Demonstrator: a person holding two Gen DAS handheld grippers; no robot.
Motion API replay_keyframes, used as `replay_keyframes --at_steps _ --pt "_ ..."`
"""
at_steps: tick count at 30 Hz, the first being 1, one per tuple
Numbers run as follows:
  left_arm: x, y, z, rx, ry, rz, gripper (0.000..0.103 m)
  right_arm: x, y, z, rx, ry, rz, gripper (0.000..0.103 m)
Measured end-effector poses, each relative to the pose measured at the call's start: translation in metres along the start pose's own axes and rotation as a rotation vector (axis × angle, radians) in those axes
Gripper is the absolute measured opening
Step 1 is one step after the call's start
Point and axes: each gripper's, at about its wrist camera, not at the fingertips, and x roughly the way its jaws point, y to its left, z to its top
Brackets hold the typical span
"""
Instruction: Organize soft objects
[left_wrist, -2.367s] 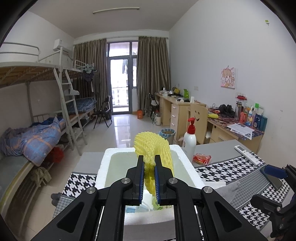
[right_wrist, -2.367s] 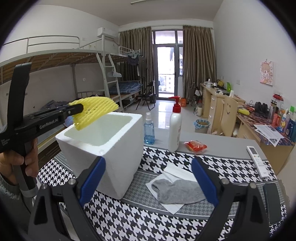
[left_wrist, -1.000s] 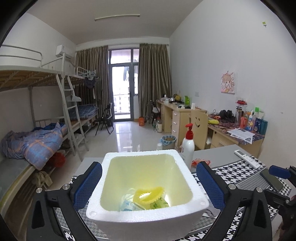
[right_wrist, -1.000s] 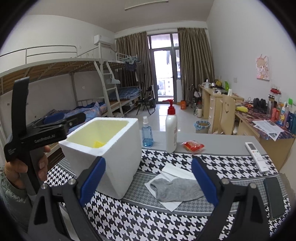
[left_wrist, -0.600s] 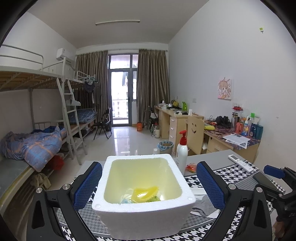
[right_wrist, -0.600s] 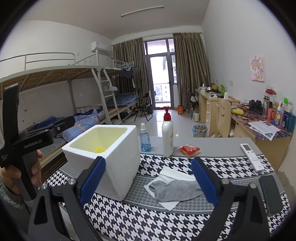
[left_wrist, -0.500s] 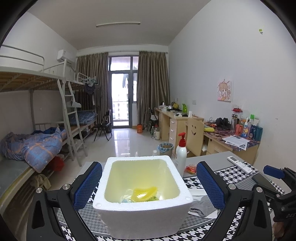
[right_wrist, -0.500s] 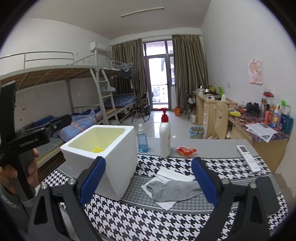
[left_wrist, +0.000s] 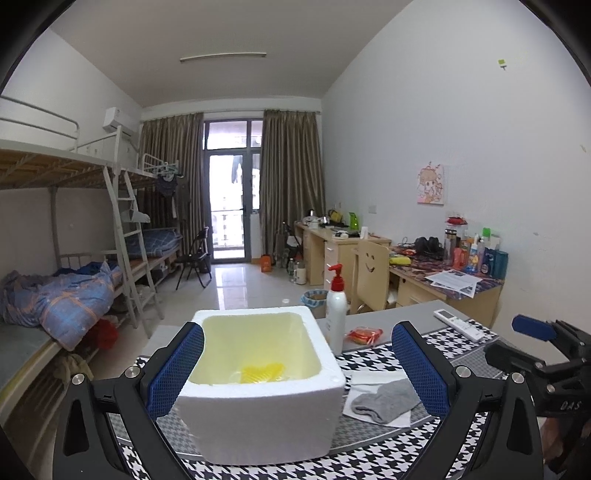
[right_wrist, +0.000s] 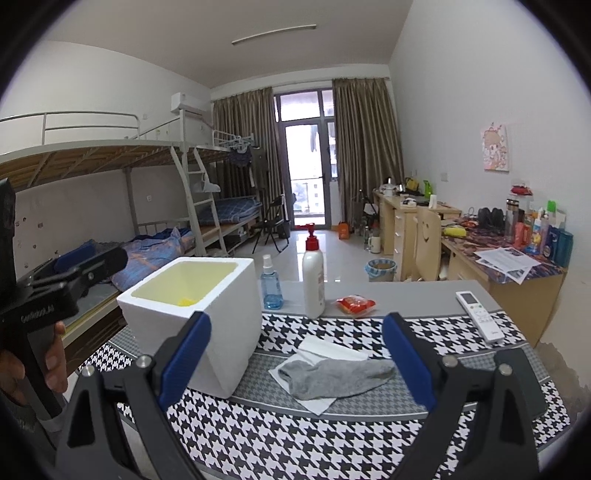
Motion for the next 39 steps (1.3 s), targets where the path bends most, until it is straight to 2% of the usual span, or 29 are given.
replay_keyframes --at_steps 4,9,21,24,39 --pt "-0.004 -0.003 -0.003 0.002 -0.006 -0.002 0.102 -0.006 -0.001 -0.001 -0.015 -0.011 -0.018 0.096" --pt "-0.006 -0.005 -0.006 -0.004 -0.004 -0.020 0.102 -0.009 -0.009 -0.003 0.026 -0.015 0.007 0.096" --pt "-0.011 -0.016 -0.020 -0.021 0.002 -0.046 0.102 -0.015 -0.011 -0.014 -0.011 -0.014 -0.061 0.096" --pt "-0.012 -0.020 -0.024 -0.019 0.003 -0.037 0.102 -0.017 -0.014 -0.017 -0.004 -0.016 -0.047 0.096" --pt "-0.009 -0.044 -0.042 0.008 0.029 -0.100 0.102 -0.014 -0.022 -0.029 -0.019 0.013 -0.066 0.096"
